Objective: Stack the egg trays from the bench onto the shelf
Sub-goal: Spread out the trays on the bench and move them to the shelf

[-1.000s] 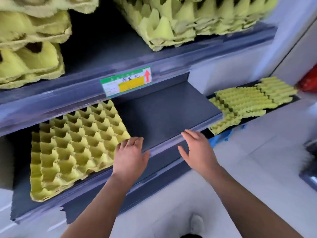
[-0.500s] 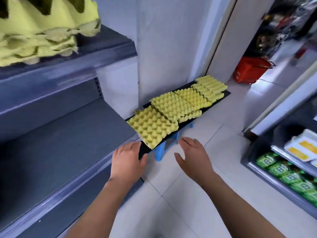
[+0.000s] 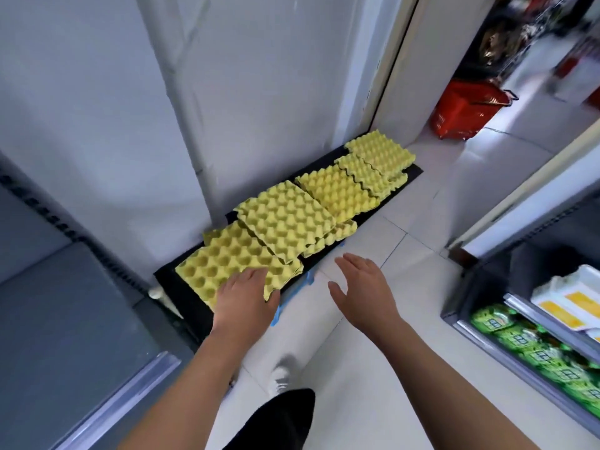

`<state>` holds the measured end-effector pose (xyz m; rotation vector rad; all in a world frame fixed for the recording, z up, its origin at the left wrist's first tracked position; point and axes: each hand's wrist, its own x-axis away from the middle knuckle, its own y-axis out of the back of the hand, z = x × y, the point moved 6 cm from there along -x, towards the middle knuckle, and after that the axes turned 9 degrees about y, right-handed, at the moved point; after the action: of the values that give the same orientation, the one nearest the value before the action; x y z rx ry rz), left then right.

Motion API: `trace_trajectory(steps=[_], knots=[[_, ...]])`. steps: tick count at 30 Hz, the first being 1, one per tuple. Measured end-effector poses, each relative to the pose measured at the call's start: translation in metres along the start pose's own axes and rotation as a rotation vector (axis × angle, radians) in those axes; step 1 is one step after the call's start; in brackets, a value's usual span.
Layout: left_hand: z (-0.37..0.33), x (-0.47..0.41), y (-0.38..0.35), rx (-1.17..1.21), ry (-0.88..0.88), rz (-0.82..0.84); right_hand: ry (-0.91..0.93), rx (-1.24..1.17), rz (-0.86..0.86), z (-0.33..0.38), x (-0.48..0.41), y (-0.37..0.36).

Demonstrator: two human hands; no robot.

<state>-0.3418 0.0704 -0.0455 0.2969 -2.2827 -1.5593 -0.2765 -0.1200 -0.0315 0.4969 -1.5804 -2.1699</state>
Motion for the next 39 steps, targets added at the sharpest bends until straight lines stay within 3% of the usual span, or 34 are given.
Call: trace_trajectory(steps=[9,20,31,39], knots=[[-0.042,-0.13,-0.028,-0.049,0.133,0.136,-0.018,-0.081,0.115,-0.08,-0.126,-0.015],[-0.03,-0.235,-0.137,0.069,0.556,0.263,0.047,-0.173,0.405,-0.182,-0.262,-0.125],[0.004,-0.275,-0.24,0.391,0.997,0.283,0.014,-0.197,0.67,-0.262,-0.339,-0.25],[0.002,-0.278,-0.256,0.495,1.037,0.225,-0.017,-0.364,0.696,-0.272,-0.348,-0.287]])
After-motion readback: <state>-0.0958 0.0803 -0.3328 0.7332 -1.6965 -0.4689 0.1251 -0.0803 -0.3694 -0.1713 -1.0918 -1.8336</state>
